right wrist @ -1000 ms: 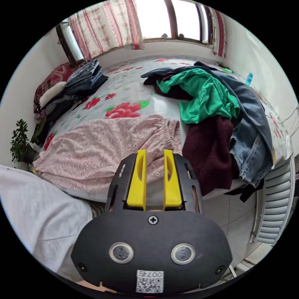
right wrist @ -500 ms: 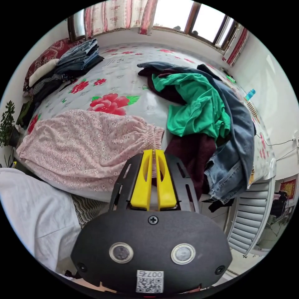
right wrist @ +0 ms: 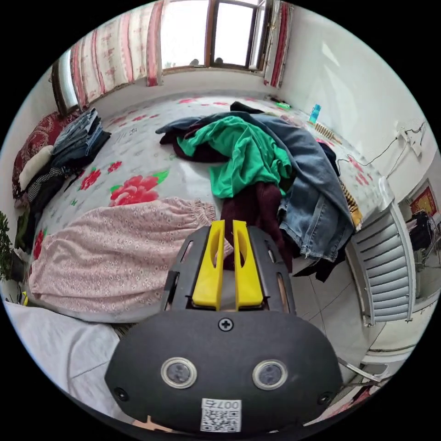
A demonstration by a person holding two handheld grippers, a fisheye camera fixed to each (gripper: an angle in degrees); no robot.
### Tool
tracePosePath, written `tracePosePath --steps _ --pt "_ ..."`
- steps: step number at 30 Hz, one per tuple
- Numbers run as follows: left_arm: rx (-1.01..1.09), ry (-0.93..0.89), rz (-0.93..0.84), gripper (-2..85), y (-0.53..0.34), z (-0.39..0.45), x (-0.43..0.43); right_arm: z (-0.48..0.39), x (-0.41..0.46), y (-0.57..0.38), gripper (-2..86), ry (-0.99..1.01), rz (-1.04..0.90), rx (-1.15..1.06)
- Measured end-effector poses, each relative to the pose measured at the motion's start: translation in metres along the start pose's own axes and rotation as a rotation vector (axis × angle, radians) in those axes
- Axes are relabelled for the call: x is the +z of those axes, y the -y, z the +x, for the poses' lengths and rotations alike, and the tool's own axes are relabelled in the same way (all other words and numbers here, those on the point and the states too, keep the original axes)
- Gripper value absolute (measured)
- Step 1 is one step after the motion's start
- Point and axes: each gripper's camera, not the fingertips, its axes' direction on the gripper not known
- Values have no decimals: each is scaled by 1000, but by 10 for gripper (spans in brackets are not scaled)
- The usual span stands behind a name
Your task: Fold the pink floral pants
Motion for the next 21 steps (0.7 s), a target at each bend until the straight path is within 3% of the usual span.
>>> tracePosePath --steps 5,8,14,21 --pt "-31 -4 -86 118 26 -15 22 -158 -8 -17 36 356 -14 -381" --pt "-33 7 -183 104 38 -20 42 -269 1 -43 41 438 -62 -626" --pt "55 58 -330 -1 65 -7 51 -417 33 -85 50 489 -261 -859" --pt "225 -113 -26 -10 118 9 -60 -474 40 -105 63 345 -302 -1014"
